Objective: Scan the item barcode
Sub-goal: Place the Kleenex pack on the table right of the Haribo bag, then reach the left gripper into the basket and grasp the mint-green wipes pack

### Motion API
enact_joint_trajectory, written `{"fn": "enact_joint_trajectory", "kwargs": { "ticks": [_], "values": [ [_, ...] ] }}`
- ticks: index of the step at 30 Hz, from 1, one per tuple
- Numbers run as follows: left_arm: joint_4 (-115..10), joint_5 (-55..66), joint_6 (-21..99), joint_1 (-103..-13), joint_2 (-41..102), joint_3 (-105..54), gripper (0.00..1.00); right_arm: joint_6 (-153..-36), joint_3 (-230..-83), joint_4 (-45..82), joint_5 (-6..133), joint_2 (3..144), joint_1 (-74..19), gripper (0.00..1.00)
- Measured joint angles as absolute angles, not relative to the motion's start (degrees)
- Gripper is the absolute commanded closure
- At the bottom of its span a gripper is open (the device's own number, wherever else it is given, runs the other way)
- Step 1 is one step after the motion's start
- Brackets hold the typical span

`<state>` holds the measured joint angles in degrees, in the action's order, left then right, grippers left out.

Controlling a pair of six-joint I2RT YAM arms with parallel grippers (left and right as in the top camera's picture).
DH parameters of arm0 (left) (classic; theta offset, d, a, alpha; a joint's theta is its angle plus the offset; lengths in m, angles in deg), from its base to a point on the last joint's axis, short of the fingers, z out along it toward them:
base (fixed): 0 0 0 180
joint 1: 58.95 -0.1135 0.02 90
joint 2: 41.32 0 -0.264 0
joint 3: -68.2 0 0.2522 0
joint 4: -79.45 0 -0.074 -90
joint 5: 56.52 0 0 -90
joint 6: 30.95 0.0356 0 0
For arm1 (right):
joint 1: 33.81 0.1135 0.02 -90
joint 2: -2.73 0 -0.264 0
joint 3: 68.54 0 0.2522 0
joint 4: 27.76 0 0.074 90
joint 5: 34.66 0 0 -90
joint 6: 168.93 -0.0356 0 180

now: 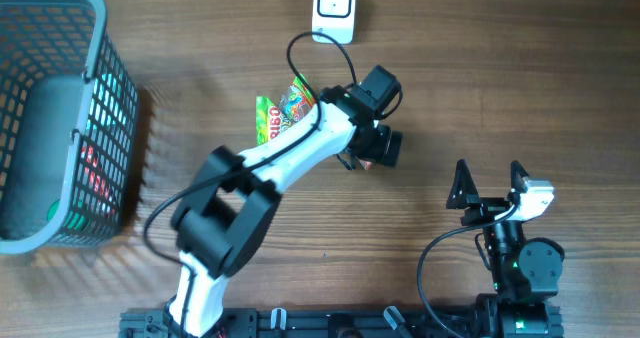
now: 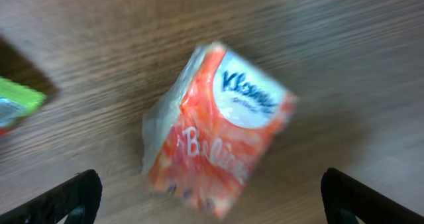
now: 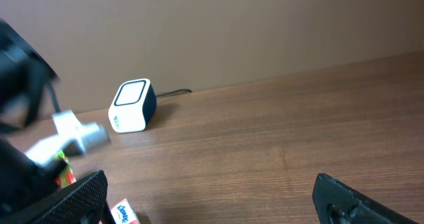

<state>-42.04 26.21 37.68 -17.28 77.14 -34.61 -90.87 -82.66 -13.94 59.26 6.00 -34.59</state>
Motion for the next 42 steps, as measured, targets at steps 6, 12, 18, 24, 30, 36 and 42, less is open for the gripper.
{"fn": "enact_joint_trajectory", "kwargs": {
  "ticks": [6,12,18,24,30,36,42],
  "values": [
    [-40.69,33.23,37.70,-18.51,55.37,-34.70,0.00,-90.87,-82.66,-13.94,59.26,6.00,-34.59,0.00],
    [-40.42,39.48,37.68,-38.20,35.76,-35.05,0.00,-90.87,-82.66,-13.94,59.26,6.00,-34.59,0.00],
    [-36.58,33.43,39.02,-70.15,28.09,-35.09,0.00,-90.87,-82.66,-13.94,59.13,6.00,-34.59,0.00],
    [-29.67,30.56,31.98,-89.65,28.72,-35.07,0.00,-90.87,-82.66,-13.96,59.13,6.00,-34.59,0.00],
    [-20.91,29.89,24.31,-99.92,36.37,-35.09,0.00,-90.87,-82.66,-13.94,59.13,6.00,-34.59,0.01],
    [-19.53,29.76,25.79,-102.11,44.83,-35.07,0.00,-90.87,-82.66,-13.94,59.13,6.00,-34.59,0.00],
    [-28.93,30.91,33.31,-101.67,47.96,-35.03,0.00,-90.87,-82.66,-13.96,59.13,6.02,-34.59,0.00]
  ]
}}
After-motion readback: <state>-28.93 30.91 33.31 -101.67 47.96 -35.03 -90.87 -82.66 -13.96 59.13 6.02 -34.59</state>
